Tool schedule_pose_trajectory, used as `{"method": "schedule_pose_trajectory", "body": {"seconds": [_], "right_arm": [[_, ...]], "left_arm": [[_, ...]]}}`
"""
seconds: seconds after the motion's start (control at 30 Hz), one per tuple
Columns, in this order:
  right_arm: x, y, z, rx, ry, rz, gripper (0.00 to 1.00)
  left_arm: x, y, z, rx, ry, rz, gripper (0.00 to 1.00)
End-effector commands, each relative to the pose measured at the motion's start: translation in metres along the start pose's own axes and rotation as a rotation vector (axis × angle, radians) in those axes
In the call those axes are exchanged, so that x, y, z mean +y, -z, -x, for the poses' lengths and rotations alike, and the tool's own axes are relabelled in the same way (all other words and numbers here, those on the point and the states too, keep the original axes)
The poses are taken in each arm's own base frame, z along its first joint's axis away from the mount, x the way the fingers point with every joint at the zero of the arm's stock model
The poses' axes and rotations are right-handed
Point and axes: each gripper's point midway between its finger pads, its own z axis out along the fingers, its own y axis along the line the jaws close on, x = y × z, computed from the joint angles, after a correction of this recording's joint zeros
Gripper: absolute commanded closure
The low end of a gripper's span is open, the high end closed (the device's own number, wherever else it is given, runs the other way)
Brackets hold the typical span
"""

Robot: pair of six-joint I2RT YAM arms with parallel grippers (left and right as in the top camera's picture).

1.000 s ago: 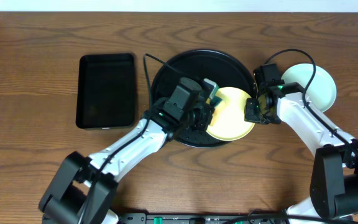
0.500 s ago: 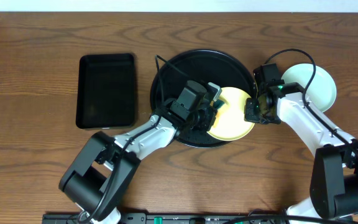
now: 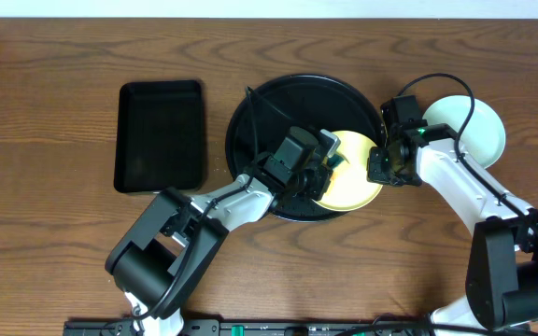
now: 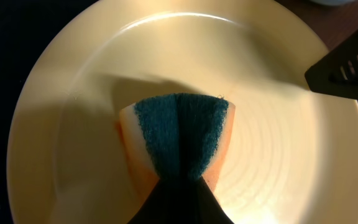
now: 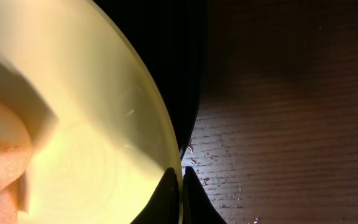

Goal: Clean dirty plates on tray and stack at the side
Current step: 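Scrub the held yellow plate with the sponge in the left gripper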

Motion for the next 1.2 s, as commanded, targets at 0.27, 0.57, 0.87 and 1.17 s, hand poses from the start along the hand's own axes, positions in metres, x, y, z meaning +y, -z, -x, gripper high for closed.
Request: {"method": "schedule_pose_trajectory", "body": {"seconds": [0.27,0.57,0.87,1.17], "right_arm": [[0.002,-0.002,-0.005,0.009,0.007,-0.005,0.99],[0.002,-0.002,-0.005,0.008,0.007,-0.005,0.99],[0.002,-0.002,-0.005,0.009,0.007,-0.005,0.99],[0.002,-0.002,-0.005,0.009,0.011,-0.006,0.99]], "left_arm": [[0.019,-0.013,-0.004,-0.008,-0.028,0.079,0.92],[0.017,-0.013,0.007,-0.051,-0.061,0.071,0.92],[0.02,-0.022,0.006,-0.062,-0.075,0.07,0.92],[0.024,-0.031,0.007,-0.092,-0.08,0.066,0.92]]}}
